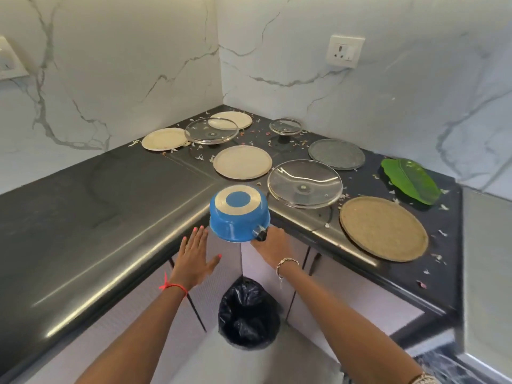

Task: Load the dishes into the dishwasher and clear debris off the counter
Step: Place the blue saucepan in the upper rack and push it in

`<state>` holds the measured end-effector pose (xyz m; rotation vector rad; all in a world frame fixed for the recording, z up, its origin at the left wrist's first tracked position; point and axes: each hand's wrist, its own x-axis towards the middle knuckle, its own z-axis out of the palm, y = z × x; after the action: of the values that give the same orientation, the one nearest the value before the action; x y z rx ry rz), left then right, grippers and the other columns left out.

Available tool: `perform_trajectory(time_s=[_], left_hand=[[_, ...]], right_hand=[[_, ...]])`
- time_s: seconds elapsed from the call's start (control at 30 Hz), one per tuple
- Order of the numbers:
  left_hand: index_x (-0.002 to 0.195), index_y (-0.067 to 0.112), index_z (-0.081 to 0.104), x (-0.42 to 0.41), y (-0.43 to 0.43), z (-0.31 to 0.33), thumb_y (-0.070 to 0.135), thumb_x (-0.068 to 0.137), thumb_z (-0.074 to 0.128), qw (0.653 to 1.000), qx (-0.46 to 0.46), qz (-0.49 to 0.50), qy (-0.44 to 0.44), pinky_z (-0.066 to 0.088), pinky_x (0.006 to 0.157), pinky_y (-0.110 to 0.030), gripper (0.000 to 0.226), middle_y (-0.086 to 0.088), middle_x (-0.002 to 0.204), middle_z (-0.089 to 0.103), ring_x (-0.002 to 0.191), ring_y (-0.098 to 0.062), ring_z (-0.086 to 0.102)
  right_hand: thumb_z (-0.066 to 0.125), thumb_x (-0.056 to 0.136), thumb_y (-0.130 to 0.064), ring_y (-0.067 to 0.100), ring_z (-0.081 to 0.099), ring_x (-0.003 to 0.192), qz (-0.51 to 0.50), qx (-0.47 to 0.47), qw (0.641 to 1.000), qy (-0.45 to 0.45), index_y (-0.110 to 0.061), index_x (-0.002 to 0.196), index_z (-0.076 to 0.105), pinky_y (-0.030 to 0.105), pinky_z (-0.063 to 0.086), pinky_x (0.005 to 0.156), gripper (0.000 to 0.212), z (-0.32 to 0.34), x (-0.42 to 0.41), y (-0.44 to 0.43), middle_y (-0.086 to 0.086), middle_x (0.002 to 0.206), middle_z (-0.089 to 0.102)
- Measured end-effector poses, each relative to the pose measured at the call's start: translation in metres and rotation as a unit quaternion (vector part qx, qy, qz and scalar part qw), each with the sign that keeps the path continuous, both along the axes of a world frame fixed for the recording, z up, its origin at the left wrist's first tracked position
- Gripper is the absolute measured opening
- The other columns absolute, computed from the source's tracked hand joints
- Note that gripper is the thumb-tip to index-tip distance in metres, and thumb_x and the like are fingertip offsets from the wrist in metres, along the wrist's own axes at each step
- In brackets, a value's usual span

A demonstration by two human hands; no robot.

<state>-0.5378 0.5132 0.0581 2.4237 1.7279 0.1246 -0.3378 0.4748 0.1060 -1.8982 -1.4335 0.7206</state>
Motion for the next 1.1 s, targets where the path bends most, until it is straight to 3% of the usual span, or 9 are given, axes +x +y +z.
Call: perform_trajectory(time_s=[0.1,0.2,0.4,0.57,0.7,0.9,1.1], left_hand=[[0.149,0.007,-0.001,-0.006,-0.031,-0.001,0.054,0.095,0.029,1.000,-0.010,-0.022,-0.005,-0.014,0.112,-0.034,0.078,-0.009,0.157,-0.006,0.144,-0.020,-0.012],[0.150,0.006,0.001,-0.014,-0.065,-0.004,0.055,0.095,0.029,0.999,-0.018,-0.050,-0.008,-0.012,0.113,-0.035,0.079,-0.009,0.157,-0.005,0.145,-0.022,-0.010],[0.149,0.009,-0.003,-0.028,-0.140,-0.012,0.050,0.096,0.030,0.993,-0.057,-0.104,-0.002,-0.010,0.115,-0.037,0.075,-0.008,0.157,-0.009,0.145,-0.022,-0.012],[0.150,0.011,0.000,-0.031,-0.197,-0.018,0.058,0.093,0.027,0.987,-0.061,-0.149,-0.021,-0.010,0.114,-0.035,0.079,-0.006,0.158,-0.006,0.145,-0.020,-0.010],[0.150,0.011,0.005,-0.022,-0.231,-0.023,0.069,0.071,0.006,0.980,-0.063,-0.186,-0.029,-0.011,0.114,-0.033,0.098,-0.004,0.158,0.000,0.145,-0.019,-0.006],[0.150,0.011,0.006,0.000,-0.274,-0.034,0.070,0.065,-0.001,0.970,-0.059,-0.236,-0.021,-0.010,0.116,-0.036,0.104,-0.004,0.158,0.000,0.145,-0.017,-0.007],[0.150,0.010,0.005,0.040,-0.325,-0.039,0.069,0.063,-0.005,0.957,-0.058,-0.285,-0.004,-0.015,0.111,-0.032,0.105,-0.004,0.158,-0.002,0.145,-0.017,-0.008]], right_hand=[[0.063,0.079,-0.014,0.015,0.049,0.055,-0.035,-0.003,0.999,-0.006,-0.007,0.062,0.049,0.031,0.044,0.053,0.023,-0.004,-0.009,-0.037,0.006,0.060,0.052],[0.063,0.078,-0.014,0.016,0.046,0.055,-0.084,-0.002,0.996,-0.002,-0.009,0.060,0.044,0.025,0.038,0.050,0.026,-0.011,-0.020,-0.079,0.005,0.060,0.050],[0.064,0.077,-0.019,0.019,0.050,0.060,-0.165,-0.031,0.986,0.012,0.003,0.076,0.058,0.030,0.043,0.056,0.023,-0.035,-0.038,-0.169,0.010,0.068,0.055],[0.065,0.078,-0.025,0.022,0.054,0.062,-0.213,-0.044,0.976,0.016,0.003,0.079,0.059,0.033,0.047,0.058,0.028,-0.046,-0.039,-0.242,0.013,0.069,0.060],[0.066,0.078,-0.024,0.021,0.055,0.062,-0.242,-0.054,0.969,-0.006,-0.002,0.075,0.056,0.033,0.049,0.059,0.023,-0.052,-0.033,-0.292,0.009,0.068,0.057],[0.065,0.079,-0.018,0.019,0.051,0.060,-0.274,-0.078,0.958,-0.005,-0.004,0.069,0.051,0.033,0.045,0.057,0.022,-0.059,-0.021,-0.358,0.007,0.064,0.052],[0.066,0.081,-0.020,0.006,0.040,0.046,-0.315,-0.080,0.946,0.002,-0.018,0.051,0.035,0.025,0.032,0.047,0.043,-0.070,0.010,-0.421,-0.002,0.050,0.042]])
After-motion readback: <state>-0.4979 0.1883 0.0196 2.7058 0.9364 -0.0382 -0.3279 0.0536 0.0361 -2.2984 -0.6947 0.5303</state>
